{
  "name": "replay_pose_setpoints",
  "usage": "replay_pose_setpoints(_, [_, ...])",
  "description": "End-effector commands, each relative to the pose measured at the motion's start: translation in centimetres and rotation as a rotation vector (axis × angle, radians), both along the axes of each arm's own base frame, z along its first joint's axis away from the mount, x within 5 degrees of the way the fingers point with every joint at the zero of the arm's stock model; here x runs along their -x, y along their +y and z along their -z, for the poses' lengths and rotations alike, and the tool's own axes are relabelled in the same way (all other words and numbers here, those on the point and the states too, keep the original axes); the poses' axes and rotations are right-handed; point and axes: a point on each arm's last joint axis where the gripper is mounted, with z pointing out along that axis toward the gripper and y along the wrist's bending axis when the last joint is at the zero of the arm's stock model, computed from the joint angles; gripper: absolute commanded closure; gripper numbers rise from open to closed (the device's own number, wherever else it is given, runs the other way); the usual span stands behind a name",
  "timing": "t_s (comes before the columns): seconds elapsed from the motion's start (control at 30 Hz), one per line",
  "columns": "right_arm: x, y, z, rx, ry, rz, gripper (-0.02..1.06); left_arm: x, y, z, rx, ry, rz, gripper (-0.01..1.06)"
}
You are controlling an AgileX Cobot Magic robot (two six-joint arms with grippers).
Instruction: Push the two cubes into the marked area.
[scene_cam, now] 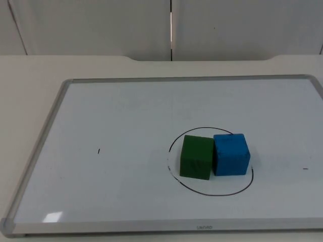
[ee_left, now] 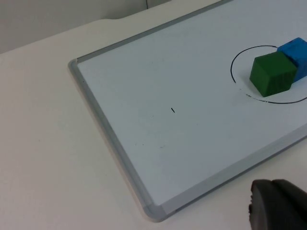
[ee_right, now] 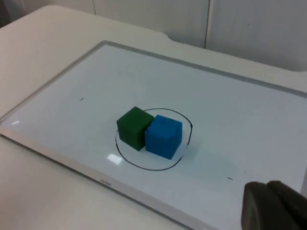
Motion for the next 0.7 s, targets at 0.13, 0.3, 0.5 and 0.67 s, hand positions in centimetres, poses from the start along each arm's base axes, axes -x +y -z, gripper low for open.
replay_pose_setpoints(0.13, [0.3, -0.3, 0.9, 0.014, 0.063, 0.024, 1.05, 0.0, 0.0, 0.1, 0.008, -0.007, -0.008, 1.05])
replay_pose_setpoints(0.3, [0.1, -0.2, 1.6, 0.024, 0.102, 0.034, 1.05, 0.0, 0.0, 0.1, 0.007, -0.007, -0.009, 1.05])
replay_pose_setpoints(0.5, [0.1, -0.2, 1.6, 0.024, 0.102, 0.034, 1.05, 0.0, 0.0, 0.1, 0.007, -0.007, -0.009, 1.05])
replay_pose_setpoints(0.67, [0.1, -0.2, 1.6, 0.022, 0.103, 0.032, 1.05, 0.0, 0.0, 0.1, 0.007, -0.007, -0.009, 1.05])
